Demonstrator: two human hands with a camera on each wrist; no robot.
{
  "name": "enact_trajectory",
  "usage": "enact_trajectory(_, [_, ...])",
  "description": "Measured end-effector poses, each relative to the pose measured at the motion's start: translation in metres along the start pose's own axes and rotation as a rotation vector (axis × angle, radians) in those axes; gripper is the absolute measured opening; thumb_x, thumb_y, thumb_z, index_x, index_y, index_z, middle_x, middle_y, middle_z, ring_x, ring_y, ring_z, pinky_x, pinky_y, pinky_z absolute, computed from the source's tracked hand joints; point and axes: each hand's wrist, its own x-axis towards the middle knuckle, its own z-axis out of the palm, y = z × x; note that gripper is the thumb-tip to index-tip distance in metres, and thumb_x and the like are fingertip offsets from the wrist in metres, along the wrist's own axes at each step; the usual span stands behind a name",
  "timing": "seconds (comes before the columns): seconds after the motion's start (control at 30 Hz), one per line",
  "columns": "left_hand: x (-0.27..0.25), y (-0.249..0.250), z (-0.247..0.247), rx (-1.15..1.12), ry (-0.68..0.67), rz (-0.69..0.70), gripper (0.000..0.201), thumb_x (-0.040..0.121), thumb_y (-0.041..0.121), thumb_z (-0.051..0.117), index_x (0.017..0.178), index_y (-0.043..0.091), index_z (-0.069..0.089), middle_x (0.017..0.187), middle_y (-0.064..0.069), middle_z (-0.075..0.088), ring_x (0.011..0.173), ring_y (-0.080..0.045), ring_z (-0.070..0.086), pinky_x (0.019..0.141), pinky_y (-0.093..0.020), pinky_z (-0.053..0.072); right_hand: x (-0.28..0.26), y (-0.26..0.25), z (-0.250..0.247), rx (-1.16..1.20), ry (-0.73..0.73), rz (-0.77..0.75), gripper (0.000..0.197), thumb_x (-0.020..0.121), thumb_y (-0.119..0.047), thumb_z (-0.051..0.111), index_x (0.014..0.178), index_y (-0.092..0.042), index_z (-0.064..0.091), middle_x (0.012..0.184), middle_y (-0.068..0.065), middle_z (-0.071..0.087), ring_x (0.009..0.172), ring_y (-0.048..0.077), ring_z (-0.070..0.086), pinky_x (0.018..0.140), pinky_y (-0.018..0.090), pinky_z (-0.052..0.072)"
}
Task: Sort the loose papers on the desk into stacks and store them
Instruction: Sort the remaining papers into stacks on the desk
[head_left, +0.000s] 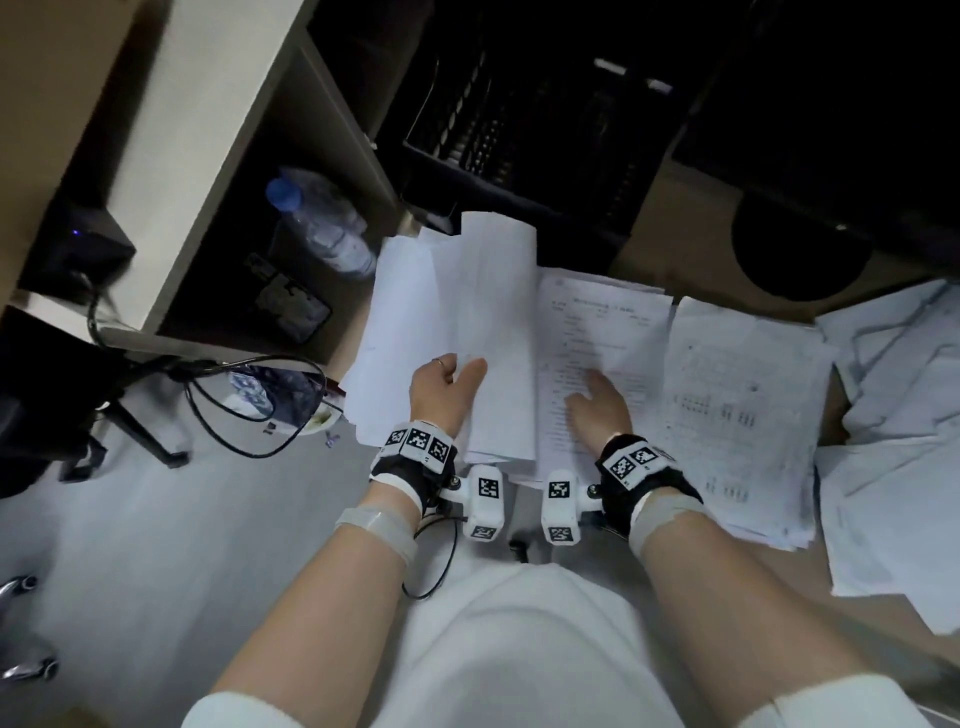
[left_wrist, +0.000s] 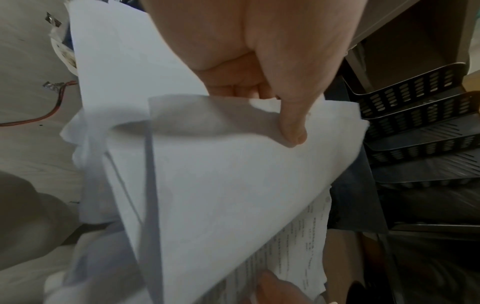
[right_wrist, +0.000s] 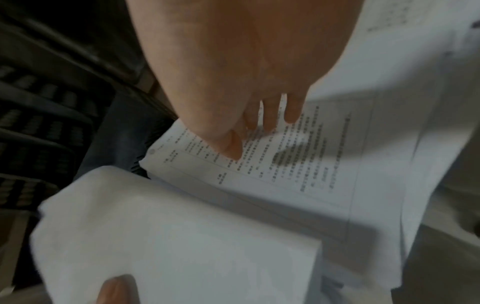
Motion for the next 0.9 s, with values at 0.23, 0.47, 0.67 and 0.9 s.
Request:
enact_trajectory(0.23, [0.001, -0.006, -0.013, 0.023, -0.008, -0.004, 0.043, 0.078, 0.04, 0.076, 0.067, 0.012, 0.045, 0.072, -0.002, 0.033, 0.068, -0.014, 0.03, 0.064, -0.035, 0.034, -0.009, -0.008, 0.005, 0.078, -0.056, 0.004, 0.06, 0.097, -0.011, 0.051, 0.154, -0.009, 0.03, 0.16, 0.006, 0.031, 0.145, 0.02, 0.031, 0.101, 0.015, 0.024])
enact_trajectory(0.47, [-0.028, -0.006, 0.014, -0.008, 0.009, -0.072, 0.075, 0.056, 0.062, 0.081, 0.109, 0.009, 0.071, 0.108, -0.005, 0.074, 0.102, -0.023, 0.07, 0.096, -0.042, 0.056, -0.05, -0.025, -0.028, 0.35, -0.121, -0.173, 0.03, 0.092, -0.022, 0.063, 0.122, -0.021, 0.064, 0.124, -0.004, 0.065, 0.118, 0.02, 0.059, 0.1, 0.034, 0.047])
enact_trajectory(0.67, [-0.079, 0.016, 0.041, -0.042, 0.048, 0.021, 0.025, 0.07, 0.029, 0.09, 0.084, 0.017, 0.074, 0.074, 0.011, 0.072, 0.069, -0.003, 0.069, 0.062, -0.014, 0.05, -0.073, -0.005, -0.052, 0.434, -0.167, -0.228, 0.046, 0.087, -0.021, 0.075, 0.127, -0.013, 0.054, 0.116, 0.001, 0.068, 0.103, 0.016, 0.067, 0.087, 0.035, 0.057])
enact_trajectory(0.9, [-0.119, 0.007, 0.062, -0.092, 0.118, 0.122, 0.04, 0.088, 0.035, 0.065, 0.056, 0.02, 0.047, 0.056, 0.0, 0.043, 0.057, -0.015, 0.035, 0.058, -0.031, 0.033, -0.076, 0.034, -0.075, 0.413, -0.041, -0.243, 0.014, 0.093, -0.015, 0.065, 0.104, -0.007, 0.067, 0.102, 0.015, 0.073, 0.082, 0.022, 0.068, 0.079, 0.043, 0.058])
